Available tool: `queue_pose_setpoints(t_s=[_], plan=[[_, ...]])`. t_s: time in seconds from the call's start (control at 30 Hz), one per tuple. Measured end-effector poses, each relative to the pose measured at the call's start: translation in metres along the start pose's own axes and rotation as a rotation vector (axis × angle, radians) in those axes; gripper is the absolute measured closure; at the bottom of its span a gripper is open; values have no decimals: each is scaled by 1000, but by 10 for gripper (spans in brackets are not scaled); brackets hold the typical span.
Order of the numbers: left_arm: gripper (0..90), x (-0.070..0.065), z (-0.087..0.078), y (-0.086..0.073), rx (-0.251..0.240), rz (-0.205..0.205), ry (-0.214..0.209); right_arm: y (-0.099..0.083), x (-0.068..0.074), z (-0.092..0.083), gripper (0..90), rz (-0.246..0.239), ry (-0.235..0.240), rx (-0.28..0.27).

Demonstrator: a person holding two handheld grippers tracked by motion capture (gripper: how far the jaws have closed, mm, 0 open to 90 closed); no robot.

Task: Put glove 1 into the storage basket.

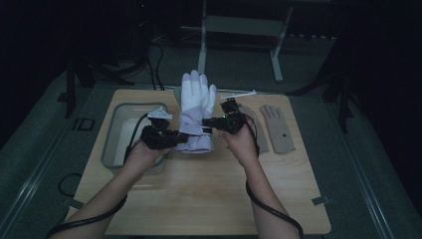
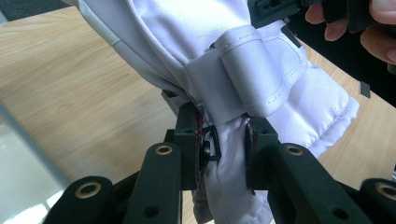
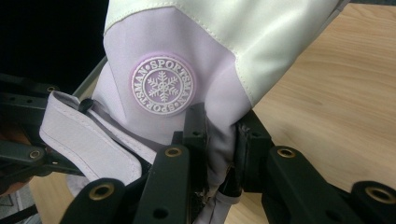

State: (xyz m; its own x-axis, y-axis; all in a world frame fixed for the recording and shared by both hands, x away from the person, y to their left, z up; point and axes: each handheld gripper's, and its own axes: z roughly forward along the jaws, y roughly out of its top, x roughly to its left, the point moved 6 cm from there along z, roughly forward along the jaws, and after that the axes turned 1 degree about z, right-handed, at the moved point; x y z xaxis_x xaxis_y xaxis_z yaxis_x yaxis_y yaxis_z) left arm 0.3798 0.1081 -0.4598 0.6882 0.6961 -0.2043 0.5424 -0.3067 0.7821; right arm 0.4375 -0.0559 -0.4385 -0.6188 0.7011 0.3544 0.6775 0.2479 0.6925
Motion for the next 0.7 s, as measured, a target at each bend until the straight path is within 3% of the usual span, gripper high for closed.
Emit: queue_pose_setpoints(t_s=[0.3, 0.7], plan=[[726, 25, -31, -12, 1, -24, 40, 14, 30, 28, 769, -25, 25, 18], [726, 67, -77, -42, 21, -77, 97, 28, 78, 83, 769, -57, 76, 59]])
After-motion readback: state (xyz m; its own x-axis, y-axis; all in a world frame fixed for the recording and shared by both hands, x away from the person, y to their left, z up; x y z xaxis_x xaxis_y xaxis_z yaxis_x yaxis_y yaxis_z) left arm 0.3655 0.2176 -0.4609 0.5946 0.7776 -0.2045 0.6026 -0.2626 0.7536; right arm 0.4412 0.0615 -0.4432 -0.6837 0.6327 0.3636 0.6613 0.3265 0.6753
